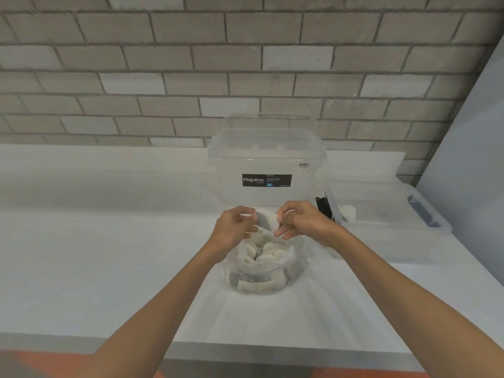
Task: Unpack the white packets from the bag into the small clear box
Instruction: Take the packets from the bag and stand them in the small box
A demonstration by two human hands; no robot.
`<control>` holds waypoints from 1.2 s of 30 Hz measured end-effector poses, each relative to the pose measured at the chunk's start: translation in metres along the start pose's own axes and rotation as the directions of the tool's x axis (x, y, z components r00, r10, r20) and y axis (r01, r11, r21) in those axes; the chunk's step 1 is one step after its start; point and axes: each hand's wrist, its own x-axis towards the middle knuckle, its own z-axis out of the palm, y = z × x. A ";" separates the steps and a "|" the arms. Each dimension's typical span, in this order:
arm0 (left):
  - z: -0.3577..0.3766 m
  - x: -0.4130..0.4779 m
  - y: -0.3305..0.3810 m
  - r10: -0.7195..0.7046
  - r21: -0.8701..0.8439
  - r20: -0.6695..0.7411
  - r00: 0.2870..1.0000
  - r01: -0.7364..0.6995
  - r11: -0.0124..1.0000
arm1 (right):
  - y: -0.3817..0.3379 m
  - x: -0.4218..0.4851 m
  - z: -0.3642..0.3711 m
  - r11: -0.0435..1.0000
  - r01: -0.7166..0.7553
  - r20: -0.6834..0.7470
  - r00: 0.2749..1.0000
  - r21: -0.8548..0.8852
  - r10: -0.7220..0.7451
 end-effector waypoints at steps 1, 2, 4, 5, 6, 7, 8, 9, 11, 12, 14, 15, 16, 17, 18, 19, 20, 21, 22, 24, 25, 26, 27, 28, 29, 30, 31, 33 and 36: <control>0.000 0.000 0.003 0.014 -0.020 -0.010 1.000 -0.014 1.000 | 0.002 0.000 0.001 0.999 -0.007 0.007 1.000 0.035 0.007; -0.001 0.001 0.005 0.034 -0.013 -0.020 0.999 -0.035 0.999 | 0.005 -0.001 0.002 0.999 -0.015 0.007 1.000 0.037 0.014; -0.002 0.003 0.009 0.081 0.073 -0.029 0.996 -0.079 0.994 | 0.011 0.000 0.005 0.997 -0.027 -0.014 1.000 -0.073 0.026; -0.004 0.004 0.010 0.109 0.147 -0.026 0.994 -0.104 0.984 | 0.014 0.001 0.008 0.982 -0.023 -0.032 0.999 -0.188 0.017; -0.005 0.005 0.012 0.141 0.239 -0.016 0.990 -0.133 0.962 | 0.017 0.003 0.011 0.945 -0.009 -0.045 0.999 -0.326 -0.006; -0.006 0.006 0.013 0.171 0.344 0.001 0.985 -0.161 0.925 | 0.020 0.006 0.015 0.888 0.011 -0.045 0.998 -0.459 -0.036; -0.008 0.007 0.013 0.191 0.436 0.021 0.981 -0.181 0.882 | 0.023 0.009 0.019 0.819 0.035 -0.036 0.997 -0.573 -0.068; -0.009 0.008 0.013 0.201 0.505 0.038 0.979 -0.193 0.842 | 0.025 0.012 0.023 0.752 0.054 -0.025 0.995 -0.657 -0.094; -0.011 0.008 0.014 0.198 0.581 0.055 0.979 -0.193 0.791 | 0.029 0.015 0.032 0.663 0.074 -0.010 0.992 -0.745 -0.123; -0.012 0.008 0.014 0.193 0.603 0.058 0.980 -0.188 0.775 | 0.031 0.016 0.035 0.639 0.075 -0.003 0.993 -0.766 -0.120; -0.014 0.005 0.016 0.195 0.633 0.067 0.979 -0.192 0.750 | 0.033 0.017 0.039 0.599 0.072 0.010 0.994 -0.797 -0.105; -0.015 0.004 0.017 0.201 0.639 0.070 0.977 -0.198 0.743 | 0.034 0.017 0.040 0.594 0.070 0.011 0.995 -0.801 -0.102; -0.016 0.003 0.018 0.202 0.638 0.072 0.977 -0.201 0.743 | 0.033 0.018 0.039 0.607 0.067 0.009 0.995 -0.792 -0.099; -0.018 0.002 0.019 0.202 0.633 0.074 0.977 -0.202 0.747 | 0.032 0.017 0.037 0.633 0.069 0.005 0.995 -0.771 -0.102; -0.020 0.001 0.020 0.204 0.628 0.076 0.976 -0.205 0.751 | 0.029 0.017 0.034 0.666 0.070 0.000 0.994 -0.743 -0.106; -0.023 0.000 0.021 0.207 0.623 0.078 0.975 -0.210 0.753 | 0.025 0.016 0.030 0.697 0.069 -0.008 0.994 -0.714 -0.106; -0.025 -0.001 0.023 0.210 0.618 0.080 0.974 -0.214 0.757 | 0.020 0.015 0.024 0.727 0.064 -0.021 0.994 -0.684 -0.106; -0.028 -0.001 0.025 0.214 0.612 0.081 0.973 -0.218 0.760 | 0.015 0.012 0.019 0.764 0.052 -0.042 0.994 -0.643 -0.102; -0.029 -0.002 0.027 0.217 0.605 0.081 0.973 -0.221 0.765 | 0.010 0.009 0.013 0.812 0.036 -0.064 0.994 -0.583 -0.090; -0.032 -0.002 0.032 0.223 0.591 0.079 0.972 -0.225 0.774 | 0.000 0.002 0.002 0.903 0.023 -0.089 0.994 -0.429 -0.067; -0.032 -0.003 0.035 0.224 0.587 0.079 0.971 -0.227 0.777 | -0.004 -0.001 -0.004 0.934 0.024 -0.096 0.993 -0.357 -0.062; -0.033 -0.003 0.038 0.225 0.583 0.080 0.971 -0.229 0.779 | -0.008 -0.004 -0.009 0.956 0.023 -0.100 0.993 -0.294 -0.055; -0.032 -0.002 0.041 0.224 0.581 0.084 0.971 -0.230 0.781 | -0.012 -0.006 -0.014 0.972 0.022 -0.098 0.994 -0.233 -0.046; -0.032 -0.002 0.044 0.223 0.580 0.087 0.971 -0.232 0.781 | -0.017 -0.009 -0.019 0.985 0.025 -0.089 0.995 -0.172 -0.041; -0.030 -0.002 0.048 0.223 0.578 0.091 0.971 -0.234 0.782 | -0.021 -0.012 -0.024 0.994 0.034 -0.078 0.996 -0.108 -0.042; -0.028 -0.002 0.052 0.226 0.573 0.093 0.970 -0.238 0.784 | -0.025 -0.015 -0.029 0.998 0.043 -0.065 0.997 -0.041 -0.046; -0.026 -0.002 0.056 0.230 0.561 0.093 0.969 -0.242 0.792 | -0.028 -0.018 -0.034 0.998 0.052 -0.049 0.998 0.027 -0.051; -0.017 -0.002 0.066 0.238 0.504 0.096 0.967 -0.253 0.826 | -0.034 -0.023 -0.045 0.986 0.076 -0.020 0.997 0.147 -0.074; 0.002 -0.003 0.089 0.264 0.384 0.149 0.953 -0.302 0.873 | -0.041 -0.029 -0.061 0.966 0.126 -0.040 0.992 0.226 -0.120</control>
